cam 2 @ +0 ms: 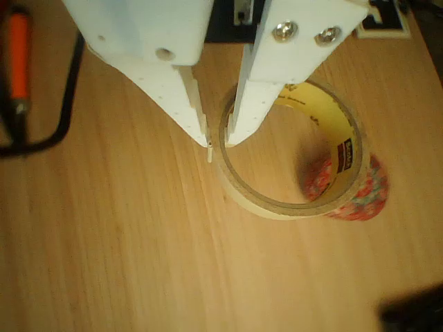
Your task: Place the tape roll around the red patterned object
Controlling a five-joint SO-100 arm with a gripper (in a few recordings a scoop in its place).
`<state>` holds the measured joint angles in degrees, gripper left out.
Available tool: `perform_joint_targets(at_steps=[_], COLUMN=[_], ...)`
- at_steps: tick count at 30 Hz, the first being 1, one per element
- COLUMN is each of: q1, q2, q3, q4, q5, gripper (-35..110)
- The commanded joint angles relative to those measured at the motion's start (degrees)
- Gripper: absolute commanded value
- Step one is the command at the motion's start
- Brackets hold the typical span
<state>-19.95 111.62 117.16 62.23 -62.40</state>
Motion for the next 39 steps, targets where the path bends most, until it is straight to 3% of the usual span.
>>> perform_joint_targets(at_steps=[1, 8, 17, 32, 39], q1=[-1.32, -5.98, -10.02, -11.16, -12.57], q2=[4.13, -6.06, -20.74, -28.83, -28.56], q3=[-4.92, -12.39, -23.12, -26.19, -28.39], q4=[1.05, -0.26, -5.27, -10.81, -7.65], q5=[-6.33, -8.0, -1.67, -0.7, -1.05], gripper=[0, 0, 0, 1, 31])
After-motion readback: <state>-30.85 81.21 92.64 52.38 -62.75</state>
